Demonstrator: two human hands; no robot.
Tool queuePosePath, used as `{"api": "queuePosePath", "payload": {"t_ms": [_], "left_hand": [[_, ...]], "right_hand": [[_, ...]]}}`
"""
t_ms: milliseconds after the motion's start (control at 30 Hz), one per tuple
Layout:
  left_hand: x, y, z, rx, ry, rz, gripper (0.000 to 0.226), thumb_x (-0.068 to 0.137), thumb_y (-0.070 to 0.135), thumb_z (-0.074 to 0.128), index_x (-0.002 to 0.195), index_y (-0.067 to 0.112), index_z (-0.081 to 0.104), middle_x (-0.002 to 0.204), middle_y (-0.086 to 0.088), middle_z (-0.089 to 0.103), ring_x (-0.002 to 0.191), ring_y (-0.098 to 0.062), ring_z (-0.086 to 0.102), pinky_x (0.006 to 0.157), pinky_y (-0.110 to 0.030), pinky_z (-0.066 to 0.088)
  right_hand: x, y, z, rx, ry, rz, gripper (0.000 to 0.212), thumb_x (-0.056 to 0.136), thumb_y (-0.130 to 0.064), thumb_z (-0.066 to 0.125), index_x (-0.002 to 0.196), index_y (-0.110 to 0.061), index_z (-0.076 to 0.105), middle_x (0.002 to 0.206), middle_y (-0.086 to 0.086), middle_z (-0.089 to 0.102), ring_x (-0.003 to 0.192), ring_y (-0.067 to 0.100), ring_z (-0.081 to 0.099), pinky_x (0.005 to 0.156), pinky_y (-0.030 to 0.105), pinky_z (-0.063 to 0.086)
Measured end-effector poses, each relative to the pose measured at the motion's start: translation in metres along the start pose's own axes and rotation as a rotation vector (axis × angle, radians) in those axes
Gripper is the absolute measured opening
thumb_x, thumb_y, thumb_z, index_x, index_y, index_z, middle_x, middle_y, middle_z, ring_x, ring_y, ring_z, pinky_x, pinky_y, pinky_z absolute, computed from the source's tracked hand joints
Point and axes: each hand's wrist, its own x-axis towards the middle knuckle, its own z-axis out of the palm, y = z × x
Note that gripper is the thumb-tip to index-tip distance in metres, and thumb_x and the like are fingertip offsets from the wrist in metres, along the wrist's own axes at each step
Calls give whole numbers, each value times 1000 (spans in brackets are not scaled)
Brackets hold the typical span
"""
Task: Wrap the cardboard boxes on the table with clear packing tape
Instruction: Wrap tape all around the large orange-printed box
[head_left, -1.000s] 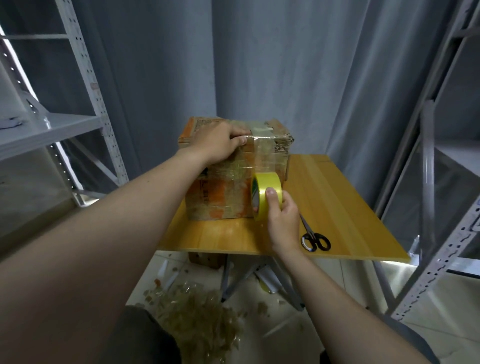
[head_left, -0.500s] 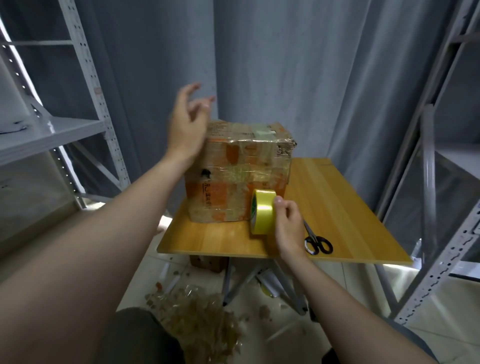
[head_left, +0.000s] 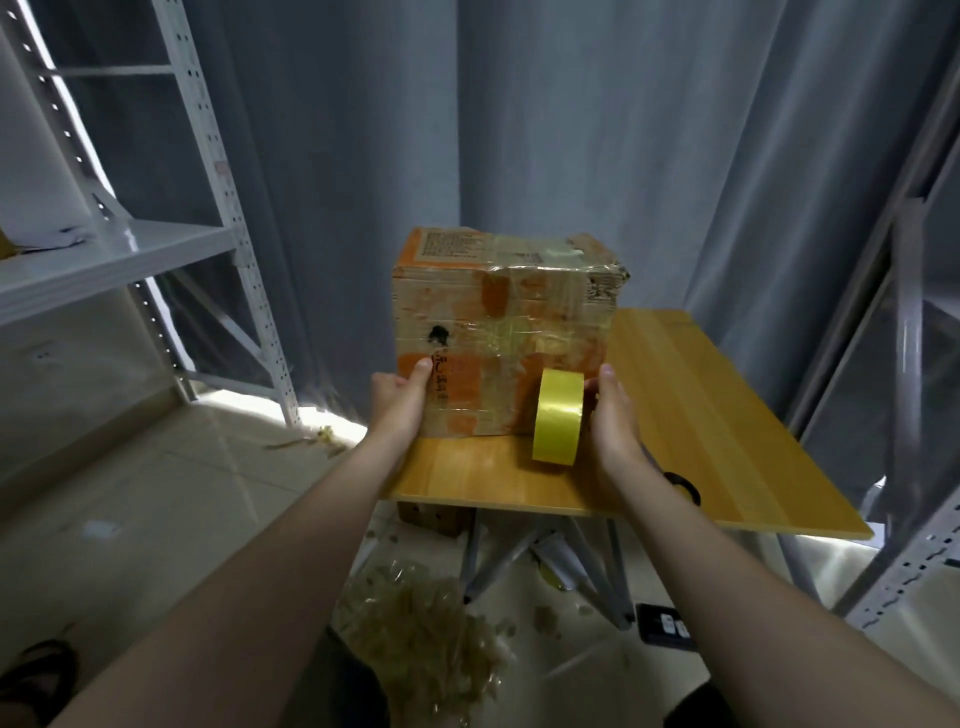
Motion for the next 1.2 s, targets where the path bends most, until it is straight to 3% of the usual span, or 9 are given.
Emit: {"api": "queuePosePath", "payload": {"t_ms": [100,200,433,633,700,800,933,1033,1200], "left_hand": [[-6,14,5,18,62,-59,77,96,69,52,131,0,48,115,-4,60,99,-22,58,85,-37,41],[-7,21,6,67,93,-83,100,83,80,60,146,4,41,141,-12,55,127,-36,55,102,-47,45],[-16,38,5,149,165,-94,114,77,86,60,151,6,29,153,-15,46,137,-42,48,111,-55,41],[-20,61,-13,211,216,-33,99,76,83,62,138,9,37,141,-12,57,126,-42,56,104,-55,47],[-20,66,-19,264,231,-4,92,70,81,64,128,13,41,132,-9,61,122,-41,57,102,-59,47],[-26,75,-26,366,228,15,87,69,75,69,129,17,43,133,-8,60,127,-40,53,104,-62,43],[-25,72,-26,473,161,-19,93,56,80,68,126,20,55,129,-5,64,126,-40,54,105,-62,41],[-21,65,-23,565,130,-11,85,52,81,62,115,25,63,121,-3,68,119,-38,58,102,-62,42],[-44,84,-18,815,37,81,62,89,67,58,135,26,55,148,-16,43,139,-42,35,109,-59,31]], "right_hand": [[0,-1,-2,0,-10,-10,51,112,-46,31,146,-14,51,123,1,55,110,17,48,93,32,33],[2,0,-5,0,3,-34,52,112,-46,31,148,-12,50,126,3,56,111,18,50,92,31,33],[-14,-11,-8,71,-2,-54,53,112,-42,34,143,-4,52,143,14,57,127,28,53,91,33,35],[-29,-35,-7,40,2,-192,38,99,-65,37,100,-38,64,122,-3,62,126,23,52,111,50,40],[-34,-44,-7,32,-1,-235,56,87,-74,36,114,-36,67,127,0,61,132,24,47,109,50,41],[-40,-61,-15,11,-33,-334,33,107,-51,36,121,-34,61,131,-4,53,125,8,30,99,31,27],[-39,-71,-14,-143,-103,-412,40,105,-57,41,128,-38,67,151,-11,51,144,19,30,121,44,11],[-24,-64,-13,-222,-140,-408,32,76,-80,56,97,-61,70,115,-21,72,124,16,60,117,62,31],[-19,-58,-8,-240,-118,-483,36,76,-78,51,92,-48,63,91,-15,72,102,19,66,102,64,43]]}}
